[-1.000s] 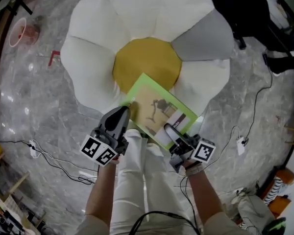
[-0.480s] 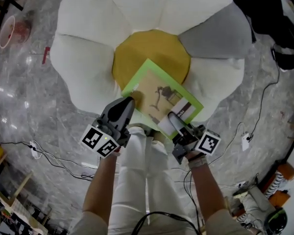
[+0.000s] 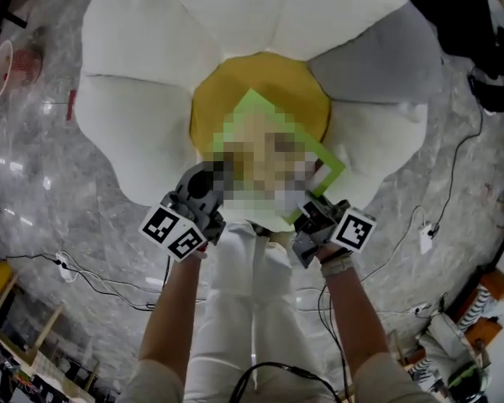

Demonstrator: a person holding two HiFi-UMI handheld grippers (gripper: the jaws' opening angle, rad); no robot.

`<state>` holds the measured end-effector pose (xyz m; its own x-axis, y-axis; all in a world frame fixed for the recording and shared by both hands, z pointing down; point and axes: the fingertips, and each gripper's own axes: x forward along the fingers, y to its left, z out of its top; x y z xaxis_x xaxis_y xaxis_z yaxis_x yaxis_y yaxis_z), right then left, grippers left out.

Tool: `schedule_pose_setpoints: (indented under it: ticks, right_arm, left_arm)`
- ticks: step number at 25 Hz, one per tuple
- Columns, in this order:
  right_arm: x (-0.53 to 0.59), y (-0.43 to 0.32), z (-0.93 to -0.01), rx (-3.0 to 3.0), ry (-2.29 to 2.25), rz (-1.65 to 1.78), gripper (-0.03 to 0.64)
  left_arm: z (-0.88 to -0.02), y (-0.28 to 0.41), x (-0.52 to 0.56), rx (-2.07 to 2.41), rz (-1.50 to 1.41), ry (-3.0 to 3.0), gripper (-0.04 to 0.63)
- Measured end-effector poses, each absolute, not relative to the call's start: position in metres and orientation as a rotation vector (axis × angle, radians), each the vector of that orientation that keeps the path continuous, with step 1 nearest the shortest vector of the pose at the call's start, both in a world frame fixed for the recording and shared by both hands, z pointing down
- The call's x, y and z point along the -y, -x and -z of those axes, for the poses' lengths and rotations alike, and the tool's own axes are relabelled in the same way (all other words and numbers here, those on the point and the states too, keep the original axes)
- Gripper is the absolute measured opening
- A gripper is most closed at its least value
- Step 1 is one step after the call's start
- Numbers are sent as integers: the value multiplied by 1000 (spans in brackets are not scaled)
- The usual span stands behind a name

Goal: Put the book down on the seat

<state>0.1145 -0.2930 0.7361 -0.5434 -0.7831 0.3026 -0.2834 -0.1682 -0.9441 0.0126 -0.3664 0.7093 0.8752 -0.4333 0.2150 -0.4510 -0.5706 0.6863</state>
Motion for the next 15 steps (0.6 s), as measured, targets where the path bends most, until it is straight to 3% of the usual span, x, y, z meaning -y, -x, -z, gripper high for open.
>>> schedule_pose_setpoints:
  ticks: [10, 15]
  right_arm:
    - [363, -117, -795, -1704, 1239, 1813, 153]
    - [369, -118, -797, -1707, 1256, 1814, 153]
  left_arm:
    - [-769, -20, 436, 798, 10, -2113, 43]
    - [-750, -25, 434, 762, 25, -2132, 43]
